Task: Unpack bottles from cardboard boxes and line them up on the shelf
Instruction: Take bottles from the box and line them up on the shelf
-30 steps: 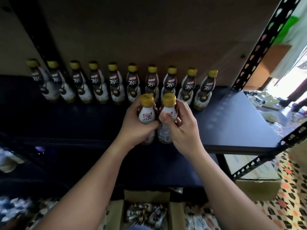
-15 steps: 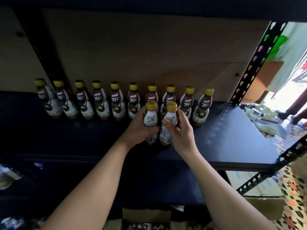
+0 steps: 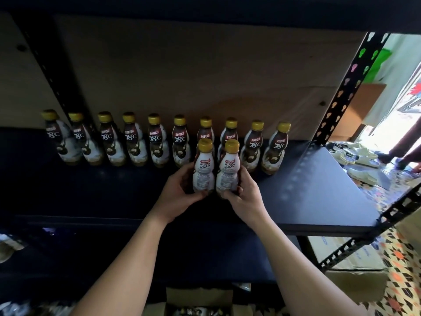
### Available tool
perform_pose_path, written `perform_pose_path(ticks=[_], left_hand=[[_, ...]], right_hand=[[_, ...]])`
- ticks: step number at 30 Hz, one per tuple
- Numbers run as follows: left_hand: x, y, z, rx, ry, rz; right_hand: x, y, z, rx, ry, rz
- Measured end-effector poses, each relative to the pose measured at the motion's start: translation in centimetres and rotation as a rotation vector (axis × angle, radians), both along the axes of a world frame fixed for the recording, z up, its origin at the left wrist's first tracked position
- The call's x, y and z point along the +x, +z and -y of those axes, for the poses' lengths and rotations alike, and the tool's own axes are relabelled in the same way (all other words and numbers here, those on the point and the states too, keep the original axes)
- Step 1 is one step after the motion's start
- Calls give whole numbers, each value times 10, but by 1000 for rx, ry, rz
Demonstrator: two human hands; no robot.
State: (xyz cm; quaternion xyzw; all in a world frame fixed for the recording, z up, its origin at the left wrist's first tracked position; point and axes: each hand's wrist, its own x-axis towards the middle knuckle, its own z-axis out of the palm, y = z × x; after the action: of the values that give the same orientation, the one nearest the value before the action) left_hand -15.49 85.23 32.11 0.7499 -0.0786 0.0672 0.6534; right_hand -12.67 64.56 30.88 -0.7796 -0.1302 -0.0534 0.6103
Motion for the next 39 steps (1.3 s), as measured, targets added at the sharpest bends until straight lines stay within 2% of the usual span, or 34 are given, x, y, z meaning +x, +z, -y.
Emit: perform_pose_path(ticks=[13,19,28,34,39], left_hand=[[0,1,10,14,208,14],[-1,-1,0,-34,106,-16],[1,-2,3,-30,163,31],[-1,1,9,-16,195,45],[0,2,5,-26,137,16]], right_hand=[[-5,2,0,-58,-132,77],[-5,3,4,-69,-88,67],[-6,4,3,-47,-98,65],[-7,6,-4,-170,-186,142],[-10,9,-9,-228,-213,152]])
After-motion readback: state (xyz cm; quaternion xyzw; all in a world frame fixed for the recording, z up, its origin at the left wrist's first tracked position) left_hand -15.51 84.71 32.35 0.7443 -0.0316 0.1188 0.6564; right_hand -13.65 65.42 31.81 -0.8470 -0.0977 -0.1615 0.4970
